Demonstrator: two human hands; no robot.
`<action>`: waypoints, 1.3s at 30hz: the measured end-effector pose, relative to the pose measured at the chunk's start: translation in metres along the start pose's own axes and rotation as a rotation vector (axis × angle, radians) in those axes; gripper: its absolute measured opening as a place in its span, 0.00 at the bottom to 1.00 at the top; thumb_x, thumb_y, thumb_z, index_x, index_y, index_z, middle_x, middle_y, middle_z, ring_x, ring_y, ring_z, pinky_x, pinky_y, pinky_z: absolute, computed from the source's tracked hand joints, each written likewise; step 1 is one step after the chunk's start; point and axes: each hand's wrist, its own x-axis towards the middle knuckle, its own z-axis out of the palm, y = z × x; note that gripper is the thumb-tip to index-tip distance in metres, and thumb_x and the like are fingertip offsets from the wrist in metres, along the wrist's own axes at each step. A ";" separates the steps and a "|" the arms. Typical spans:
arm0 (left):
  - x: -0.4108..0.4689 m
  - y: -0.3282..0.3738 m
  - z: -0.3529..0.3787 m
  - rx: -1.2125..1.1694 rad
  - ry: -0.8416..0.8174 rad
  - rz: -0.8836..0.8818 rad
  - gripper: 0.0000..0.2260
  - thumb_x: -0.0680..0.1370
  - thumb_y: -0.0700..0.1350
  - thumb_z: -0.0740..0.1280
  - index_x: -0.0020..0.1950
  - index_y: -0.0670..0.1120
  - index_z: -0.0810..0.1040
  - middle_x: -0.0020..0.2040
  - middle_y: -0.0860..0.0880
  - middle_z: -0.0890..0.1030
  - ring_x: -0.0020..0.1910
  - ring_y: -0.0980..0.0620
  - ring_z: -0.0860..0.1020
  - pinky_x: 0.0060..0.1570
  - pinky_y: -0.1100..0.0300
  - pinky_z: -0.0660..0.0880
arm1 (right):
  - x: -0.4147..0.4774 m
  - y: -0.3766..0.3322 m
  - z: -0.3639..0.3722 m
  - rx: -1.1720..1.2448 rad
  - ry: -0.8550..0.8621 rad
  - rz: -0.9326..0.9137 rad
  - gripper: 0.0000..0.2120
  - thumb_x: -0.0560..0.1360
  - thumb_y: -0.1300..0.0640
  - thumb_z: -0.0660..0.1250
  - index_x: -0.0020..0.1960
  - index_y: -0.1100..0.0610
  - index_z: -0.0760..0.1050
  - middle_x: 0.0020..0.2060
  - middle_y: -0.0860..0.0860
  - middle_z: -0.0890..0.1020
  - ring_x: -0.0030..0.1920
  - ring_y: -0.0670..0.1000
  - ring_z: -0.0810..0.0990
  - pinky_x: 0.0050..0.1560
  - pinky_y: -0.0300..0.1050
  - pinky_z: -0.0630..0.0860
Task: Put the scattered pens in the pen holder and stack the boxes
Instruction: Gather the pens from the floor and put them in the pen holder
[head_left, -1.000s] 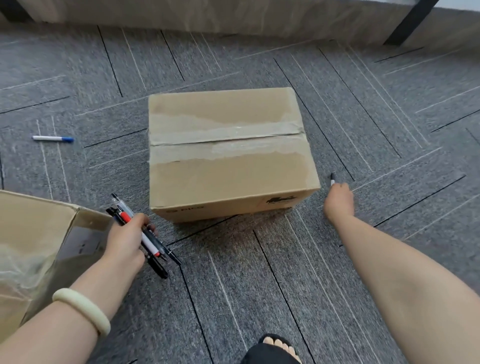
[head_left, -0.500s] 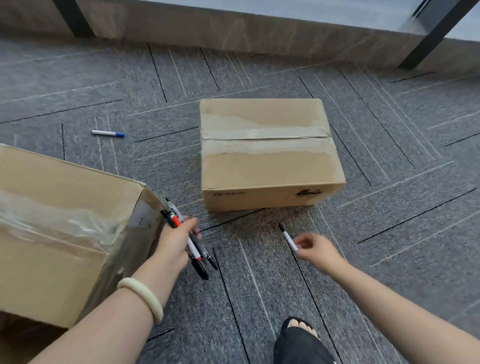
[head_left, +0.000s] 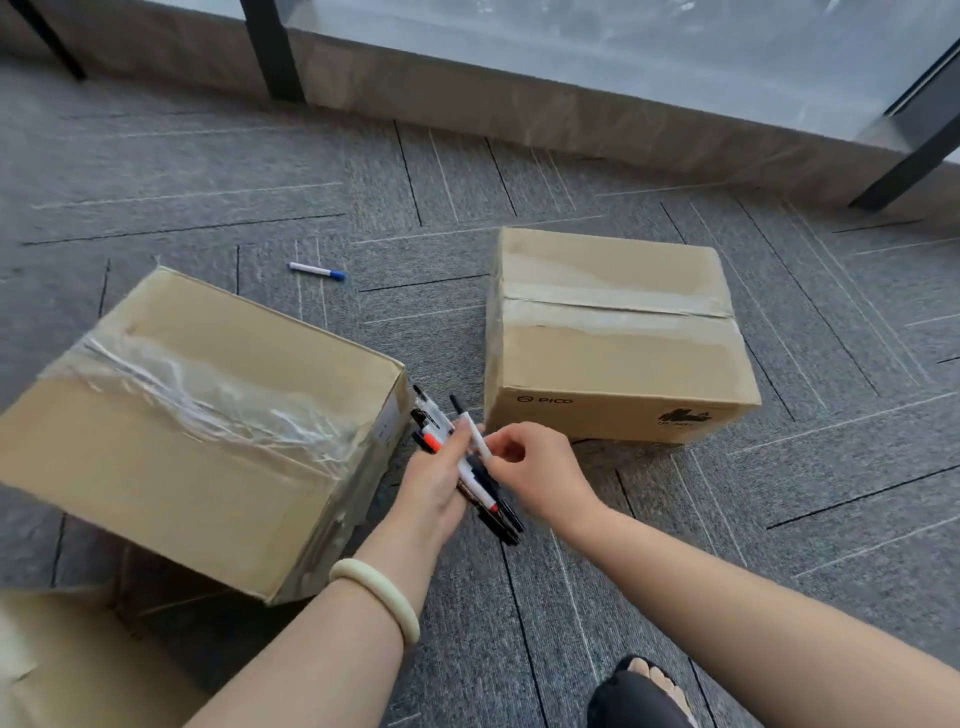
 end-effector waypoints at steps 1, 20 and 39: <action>0.000 0.002 0.003 -0.019 -0.008 0.013 0.10 0.77 0.43 0.65 0.43 0.37 0.78 0.40 0.41 0.82 0.40 0.47 0.81 0.51 0.51 0.78 | 0.004 -0.004 -0.004 -0.054 -0.005 -0.023 0.07 0.72 0.57 0.68 0.46 0.57 0.83 0.40 0.51 0.83 0.42 0.49 0.79 0.46 0.44 0.75; -0.040 0.210 0.069 -0.241 0.424 0.096 0.06 0.78 0.35 0.62 0.42 0.42 0.70 0.34 0.45 0.75 0.32 0.52 0.77 0.24 0.64 0.76 | 0.119 -0.163 -0.153 -0.092 -0.394 0.049 0.08 0.76 0.58 0.62 0.47 0.58 0.80 0.42 0.60 0.85 0.42 0.56 0.82 0.51 0.51 0.78; 0.117 0.302 -0.034 -0.324 0.551 0.108 0.05 0.76 0.36 0.66 0.45 0.43 0.71 0.34 0.45 0.74 0.32 0.50 0.74 0.30 0.59 0.74 | 0.330 -0.195 0.061 -0.323 -0.403 -0.009 0.20 0.73 0.55 0.69 0.63 0.59 0.71 0.57 0.55 0.77 0.49 0.51 0.76 0.51 0.45 0.74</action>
